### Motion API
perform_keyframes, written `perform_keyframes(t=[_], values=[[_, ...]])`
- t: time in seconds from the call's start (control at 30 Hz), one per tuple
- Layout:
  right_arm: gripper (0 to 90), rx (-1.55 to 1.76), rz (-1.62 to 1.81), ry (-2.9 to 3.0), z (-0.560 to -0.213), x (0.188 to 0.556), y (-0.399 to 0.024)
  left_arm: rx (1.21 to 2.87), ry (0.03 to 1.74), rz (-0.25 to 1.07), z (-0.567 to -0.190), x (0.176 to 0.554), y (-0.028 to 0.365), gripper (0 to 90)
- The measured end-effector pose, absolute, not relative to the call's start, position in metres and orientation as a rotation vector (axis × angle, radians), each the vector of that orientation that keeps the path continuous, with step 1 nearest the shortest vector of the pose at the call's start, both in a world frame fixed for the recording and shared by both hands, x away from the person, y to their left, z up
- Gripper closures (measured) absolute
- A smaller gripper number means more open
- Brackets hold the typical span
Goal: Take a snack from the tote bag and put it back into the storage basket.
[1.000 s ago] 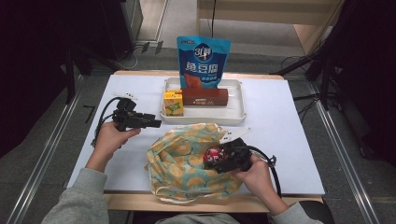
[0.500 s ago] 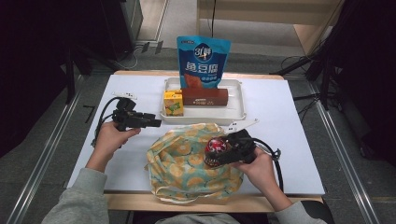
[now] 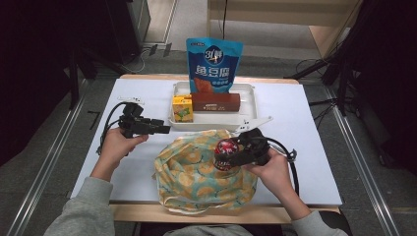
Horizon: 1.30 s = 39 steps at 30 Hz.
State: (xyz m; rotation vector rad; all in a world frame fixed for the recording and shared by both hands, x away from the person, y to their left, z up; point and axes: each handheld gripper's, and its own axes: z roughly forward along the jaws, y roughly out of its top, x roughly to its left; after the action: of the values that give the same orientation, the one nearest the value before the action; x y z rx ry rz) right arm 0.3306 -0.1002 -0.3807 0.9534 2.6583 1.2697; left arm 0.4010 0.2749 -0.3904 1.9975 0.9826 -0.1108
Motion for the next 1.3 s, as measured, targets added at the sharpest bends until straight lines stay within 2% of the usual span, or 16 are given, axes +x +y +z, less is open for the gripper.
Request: perform_keyframes(t=[1.3], values=[[27.0, 0.905, 1.32, 2.649, -0.328, 0.361, -0.094, 1.991, 0.973, -0.121, -0.388, 0.401, 0.275, 39.4]])
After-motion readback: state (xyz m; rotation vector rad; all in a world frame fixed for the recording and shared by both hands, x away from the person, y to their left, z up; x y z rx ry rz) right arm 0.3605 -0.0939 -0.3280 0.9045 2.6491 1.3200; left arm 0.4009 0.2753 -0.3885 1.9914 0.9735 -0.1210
